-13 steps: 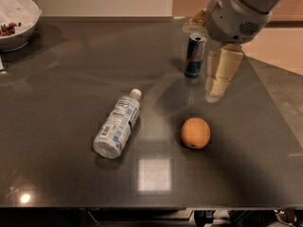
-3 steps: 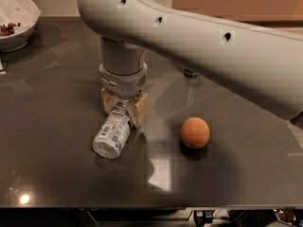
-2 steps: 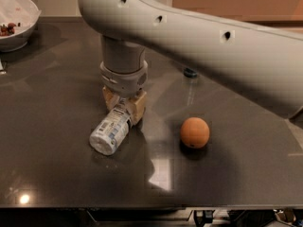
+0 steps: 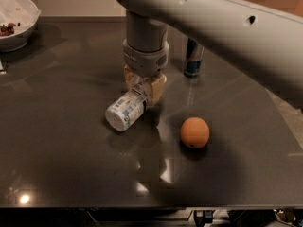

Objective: Move blue plastic bottle near redbull can

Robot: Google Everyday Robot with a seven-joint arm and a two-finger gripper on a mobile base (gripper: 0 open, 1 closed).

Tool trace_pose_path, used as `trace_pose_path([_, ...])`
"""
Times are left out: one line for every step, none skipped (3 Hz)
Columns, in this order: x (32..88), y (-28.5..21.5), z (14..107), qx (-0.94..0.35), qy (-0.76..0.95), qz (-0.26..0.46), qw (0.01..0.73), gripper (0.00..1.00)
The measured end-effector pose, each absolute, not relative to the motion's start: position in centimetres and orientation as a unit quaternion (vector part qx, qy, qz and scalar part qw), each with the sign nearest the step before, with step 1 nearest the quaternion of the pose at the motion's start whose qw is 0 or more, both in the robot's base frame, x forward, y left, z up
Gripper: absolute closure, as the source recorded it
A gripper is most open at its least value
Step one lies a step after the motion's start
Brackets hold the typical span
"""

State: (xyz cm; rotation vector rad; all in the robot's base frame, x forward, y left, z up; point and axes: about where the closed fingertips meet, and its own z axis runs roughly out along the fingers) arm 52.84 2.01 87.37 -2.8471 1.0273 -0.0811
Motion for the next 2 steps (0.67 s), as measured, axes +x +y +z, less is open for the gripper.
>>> trace_pose_path([54.8,-1.6,88.5,-0.917,0.393,-0.035,0.051,1.00])
trace_pose_path([56.0,-5.2,89.2,-0.895,0.443,-0.035,0.044,1.00])
